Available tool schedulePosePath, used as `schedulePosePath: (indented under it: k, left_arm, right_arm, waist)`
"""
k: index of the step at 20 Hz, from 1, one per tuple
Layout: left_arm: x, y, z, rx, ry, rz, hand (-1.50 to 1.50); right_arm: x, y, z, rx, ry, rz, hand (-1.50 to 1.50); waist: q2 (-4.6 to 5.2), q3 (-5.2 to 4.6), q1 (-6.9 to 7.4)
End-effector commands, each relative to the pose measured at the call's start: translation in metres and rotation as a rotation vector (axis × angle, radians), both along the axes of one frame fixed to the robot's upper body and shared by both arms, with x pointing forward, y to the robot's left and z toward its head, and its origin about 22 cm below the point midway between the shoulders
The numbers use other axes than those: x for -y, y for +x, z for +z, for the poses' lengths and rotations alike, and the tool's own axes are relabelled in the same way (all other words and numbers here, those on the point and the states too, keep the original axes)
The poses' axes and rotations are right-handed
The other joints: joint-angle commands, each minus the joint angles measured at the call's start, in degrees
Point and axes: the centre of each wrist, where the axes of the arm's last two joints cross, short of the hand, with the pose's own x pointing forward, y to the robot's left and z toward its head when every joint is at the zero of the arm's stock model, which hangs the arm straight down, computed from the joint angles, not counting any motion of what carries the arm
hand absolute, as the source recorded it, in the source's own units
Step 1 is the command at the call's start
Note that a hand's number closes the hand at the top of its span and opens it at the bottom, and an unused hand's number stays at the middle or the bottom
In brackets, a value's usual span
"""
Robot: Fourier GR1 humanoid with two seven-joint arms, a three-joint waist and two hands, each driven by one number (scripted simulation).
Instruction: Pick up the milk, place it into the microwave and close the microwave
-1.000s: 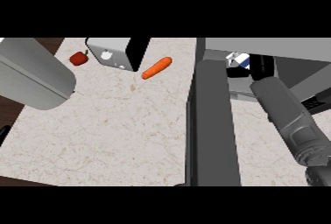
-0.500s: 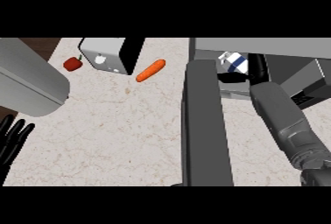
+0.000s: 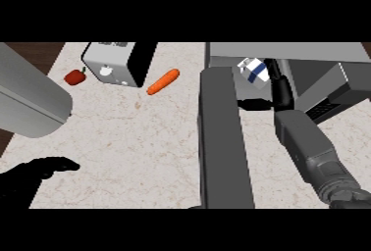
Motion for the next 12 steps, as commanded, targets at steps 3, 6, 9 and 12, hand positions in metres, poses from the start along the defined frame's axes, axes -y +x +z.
schedulePosePath:
  k: [3, 6, 9, 12]
  left_arm:
    - [0.022, 0.011, 0.012, -0.03, 0.019, -0.06, 1.5]
    - [0.037, 0.012, -0.002, -0.061, 0.0, -0.072, 1.5]
    - [0.034, 0.005, 0.01, -0.071, 0.0, -0.084, 1.5]
    - [0.057, 0.012, 0.013, -0.084, 0.012, -0.125, 1.5]
  right_arm:
    - [0.002, -0.019, -0.026, -0.041, 0.171, 0.126, -1.5]
    - [0.011, -0.043, -0.053, -0.061, 0.205, 0.123, -1.5]
    - [0.0, -0.059, -0.071, -0.056, 0.218, 0.118, -1.5]
    - [0.013, -0.068, -0.075, -0.065, 0.21, 0.136, -1.5]
  waist:
    - [-1.1, -0.1, -2.2]
    - [-1.29, -0.16, -2.62]
    - [-1.42, -0.18, -2.63]
    - [-1.75, -0.23, -3.46]
